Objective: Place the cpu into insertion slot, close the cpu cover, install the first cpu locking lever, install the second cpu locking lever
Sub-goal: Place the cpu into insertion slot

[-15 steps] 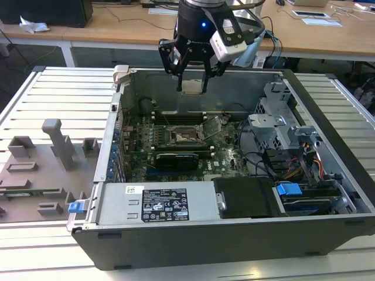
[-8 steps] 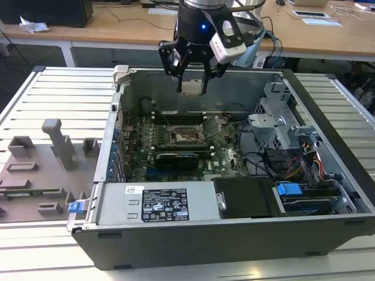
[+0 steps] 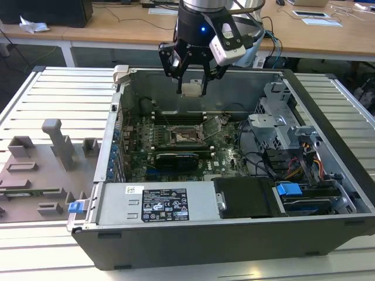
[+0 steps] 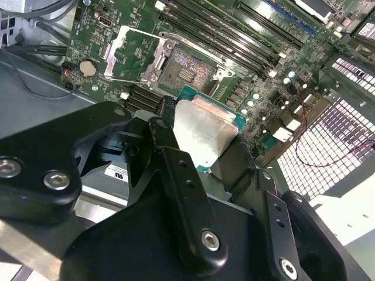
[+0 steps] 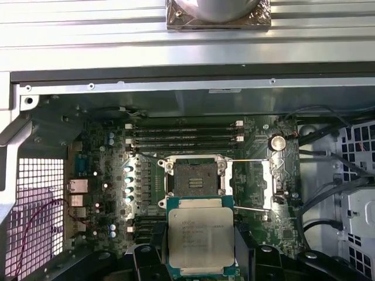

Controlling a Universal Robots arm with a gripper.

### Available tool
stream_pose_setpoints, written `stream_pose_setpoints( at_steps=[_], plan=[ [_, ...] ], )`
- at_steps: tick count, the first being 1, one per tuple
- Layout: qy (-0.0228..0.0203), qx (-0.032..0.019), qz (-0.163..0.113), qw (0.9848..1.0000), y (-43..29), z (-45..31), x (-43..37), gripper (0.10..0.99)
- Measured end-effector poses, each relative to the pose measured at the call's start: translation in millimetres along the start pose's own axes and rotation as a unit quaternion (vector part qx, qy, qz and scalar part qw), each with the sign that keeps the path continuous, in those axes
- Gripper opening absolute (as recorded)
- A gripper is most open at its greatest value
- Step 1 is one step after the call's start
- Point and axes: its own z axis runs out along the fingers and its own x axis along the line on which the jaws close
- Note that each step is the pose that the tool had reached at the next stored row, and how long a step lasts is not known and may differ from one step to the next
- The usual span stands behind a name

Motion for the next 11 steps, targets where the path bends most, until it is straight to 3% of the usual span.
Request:
stream_pose_setpoints(
  at_steps=[11],
  plan=[
    [0.0, 0.0, 0.0, 1.0, -0.4, 4.8, -0.1, 0.545]
  ],
)
